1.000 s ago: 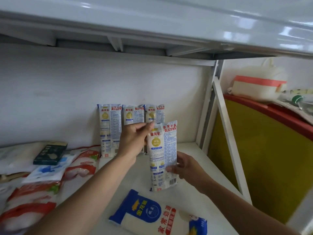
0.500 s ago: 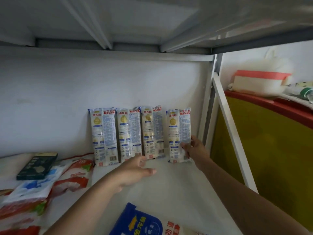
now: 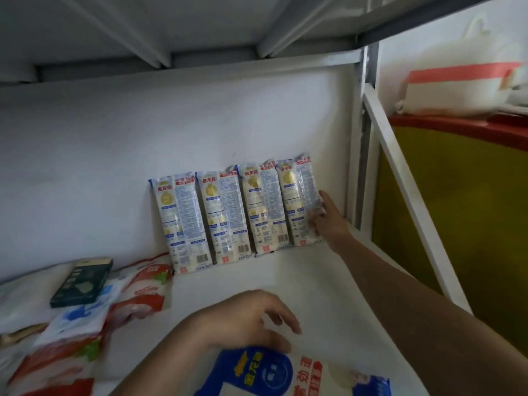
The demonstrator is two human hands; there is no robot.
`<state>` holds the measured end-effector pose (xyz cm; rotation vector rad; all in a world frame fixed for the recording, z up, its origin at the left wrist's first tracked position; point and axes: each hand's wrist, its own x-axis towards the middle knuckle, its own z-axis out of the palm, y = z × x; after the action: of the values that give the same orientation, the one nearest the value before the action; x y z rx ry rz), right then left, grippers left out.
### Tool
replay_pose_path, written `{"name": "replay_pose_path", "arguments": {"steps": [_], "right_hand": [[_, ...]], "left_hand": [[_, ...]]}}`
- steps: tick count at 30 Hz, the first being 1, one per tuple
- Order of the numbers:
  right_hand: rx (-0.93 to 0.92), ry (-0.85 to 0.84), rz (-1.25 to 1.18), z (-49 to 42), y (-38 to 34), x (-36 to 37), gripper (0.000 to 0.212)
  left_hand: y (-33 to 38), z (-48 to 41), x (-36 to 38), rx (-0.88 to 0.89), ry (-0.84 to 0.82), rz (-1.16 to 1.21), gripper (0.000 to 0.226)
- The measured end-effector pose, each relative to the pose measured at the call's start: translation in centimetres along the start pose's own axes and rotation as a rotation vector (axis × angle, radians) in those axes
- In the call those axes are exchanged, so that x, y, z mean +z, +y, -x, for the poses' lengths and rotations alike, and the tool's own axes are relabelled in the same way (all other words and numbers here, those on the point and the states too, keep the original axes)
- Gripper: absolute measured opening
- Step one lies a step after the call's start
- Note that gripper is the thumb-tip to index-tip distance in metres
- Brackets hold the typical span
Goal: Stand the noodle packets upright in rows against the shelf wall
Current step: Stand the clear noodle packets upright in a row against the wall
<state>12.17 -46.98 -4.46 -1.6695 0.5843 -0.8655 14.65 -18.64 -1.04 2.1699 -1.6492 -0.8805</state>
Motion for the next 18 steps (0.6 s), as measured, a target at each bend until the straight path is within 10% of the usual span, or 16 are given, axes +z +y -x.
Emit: {"name": "replay_pose_path", "arguments": {"steps": [10, 18], "right_hand": [[-0.07, -0.204, 0.541, 6.5, -6.7, -1.1, 0.073], [-0.033, -0.284, 0.52, 15.3, -10.4, -0.9, 0.075]], "left_hand": [[2.1, 0.9, 2.1, -0.032, -0.168, -0.178, 0.051], [1.3, 2.9, 3.8, -0.017, 0.135, -0.216, 0.026]]}}
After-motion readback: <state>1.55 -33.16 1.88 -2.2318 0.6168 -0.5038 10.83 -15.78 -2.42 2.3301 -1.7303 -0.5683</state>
